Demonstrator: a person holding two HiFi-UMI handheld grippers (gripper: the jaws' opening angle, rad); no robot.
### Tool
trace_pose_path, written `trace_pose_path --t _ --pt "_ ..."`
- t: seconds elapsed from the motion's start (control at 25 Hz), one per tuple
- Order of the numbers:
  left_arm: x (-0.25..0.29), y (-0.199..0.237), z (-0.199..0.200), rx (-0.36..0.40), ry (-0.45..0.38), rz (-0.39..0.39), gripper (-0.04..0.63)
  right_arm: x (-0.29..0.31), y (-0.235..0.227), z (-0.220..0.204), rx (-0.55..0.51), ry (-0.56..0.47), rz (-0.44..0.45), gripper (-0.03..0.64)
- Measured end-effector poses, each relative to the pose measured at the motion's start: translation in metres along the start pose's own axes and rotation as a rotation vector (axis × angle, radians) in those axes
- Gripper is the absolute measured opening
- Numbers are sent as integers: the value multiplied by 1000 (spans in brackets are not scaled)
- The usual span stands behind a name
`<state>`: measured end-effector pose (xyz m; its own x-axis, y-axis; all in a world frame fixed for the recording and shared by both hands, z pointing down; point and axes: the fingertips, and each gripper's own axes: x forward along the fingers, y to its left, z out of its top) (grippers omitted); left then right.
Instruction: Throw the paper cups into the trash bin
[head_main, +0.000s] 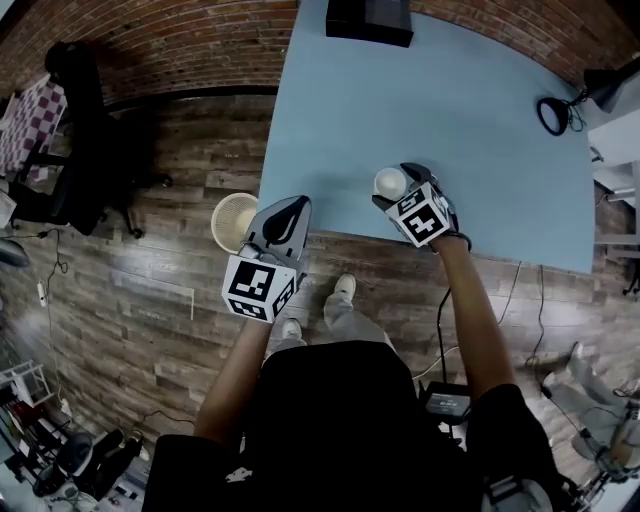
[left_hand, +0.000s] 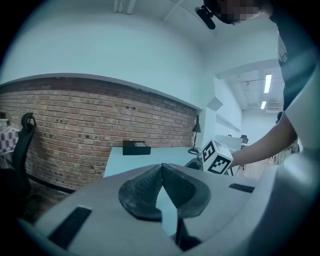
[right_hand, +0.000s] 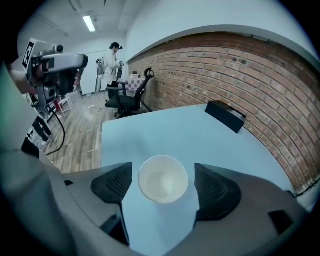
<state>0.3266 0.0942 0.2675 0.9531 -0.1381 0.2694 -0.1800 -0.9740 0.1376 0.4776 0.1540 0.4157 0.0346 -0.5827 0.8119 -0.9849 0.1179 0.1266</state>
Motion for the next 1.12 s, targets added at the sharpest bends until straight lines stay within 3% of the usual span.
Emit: trace_pose_path --t 0.24,1.12 --pt "2 7 -12 -21 21 23 9 20 1 -7 -61 56 18 382" --pt "13 17 -17 -55 14 24 9 25 0 -16 -59 108 53 370"
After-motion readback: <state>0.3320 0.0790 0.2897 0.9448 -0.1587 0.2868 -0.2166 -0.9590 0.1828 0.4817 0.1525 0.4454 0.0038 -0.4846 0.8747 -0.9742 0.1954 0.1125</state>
